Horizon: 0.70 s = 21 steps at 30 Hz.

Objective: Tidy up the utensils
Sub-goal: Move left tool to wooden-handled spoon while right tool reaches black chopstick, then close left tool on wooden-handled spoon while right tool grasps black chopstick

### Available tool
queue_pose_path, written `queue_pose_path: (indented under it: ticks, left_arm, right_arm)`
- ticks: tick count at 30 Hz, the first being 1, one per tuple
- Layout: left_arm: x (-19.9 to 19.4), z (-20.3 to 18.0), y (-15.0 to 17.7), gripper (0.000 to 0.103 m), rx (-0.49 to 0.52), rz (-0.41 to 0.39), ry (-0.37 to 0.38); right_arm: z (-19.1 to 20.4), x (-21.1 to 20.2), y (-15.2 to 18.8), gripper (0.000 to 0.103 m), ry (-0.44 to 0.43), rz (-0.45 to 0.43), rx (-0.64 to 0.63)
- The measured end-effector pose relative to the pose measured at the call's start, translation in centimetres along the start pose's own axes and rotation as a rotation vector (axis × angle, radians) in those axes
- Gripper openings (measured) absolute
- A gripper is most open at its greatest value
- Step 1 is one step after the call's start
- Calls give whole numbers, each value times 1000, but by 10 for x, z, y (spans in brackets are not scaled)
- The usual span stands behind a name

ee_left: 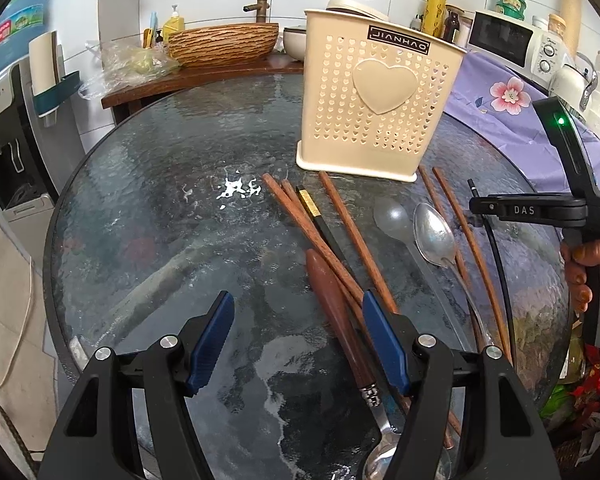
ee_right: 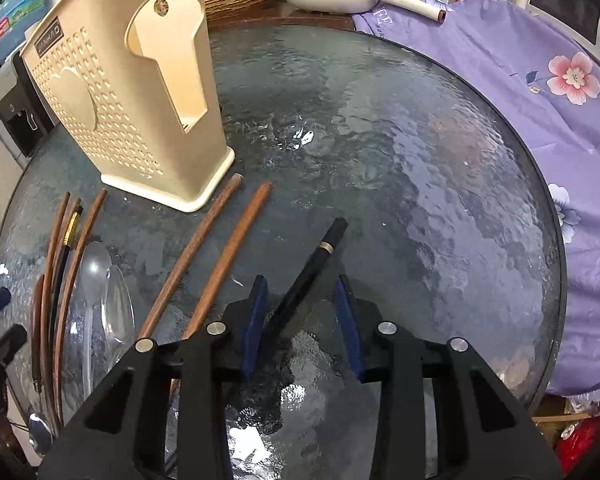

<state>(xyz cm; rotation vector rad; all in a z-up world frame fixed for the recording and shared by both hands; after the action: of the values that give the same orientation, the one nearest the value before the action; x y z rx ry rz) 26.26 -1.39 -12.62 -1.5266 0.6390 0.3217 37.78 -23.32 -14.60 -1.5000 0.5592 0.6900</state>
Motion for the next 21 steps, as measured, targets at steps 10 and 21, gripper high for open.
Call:
queue_pose_path:
  ticks: [10,21]
  left_arm:
    - [4,-11,5,47,36,36,5]
    - [14,-14,3,28,65,76,-26]
  right_arm:
    - [18,6,-6,24,-30,-3,-28]
    - [23,1,1,23,-40,10,-13]
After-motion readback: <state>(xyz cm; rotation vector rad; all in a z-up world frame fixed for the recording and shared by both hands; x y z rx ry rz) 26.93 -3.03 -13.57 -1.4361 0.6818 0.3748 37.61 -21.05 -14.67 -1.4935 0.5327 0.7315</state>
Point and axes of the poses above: each gripper's, at about its wrist camera, not at the fingertips, and x roughly the way its jaws point, z to its left, y to its underside, the point moved 10 cm from there along x, roughly the way its jaws point, and after that the axes turned 13 degrees about -z, right-handed, at the moved point
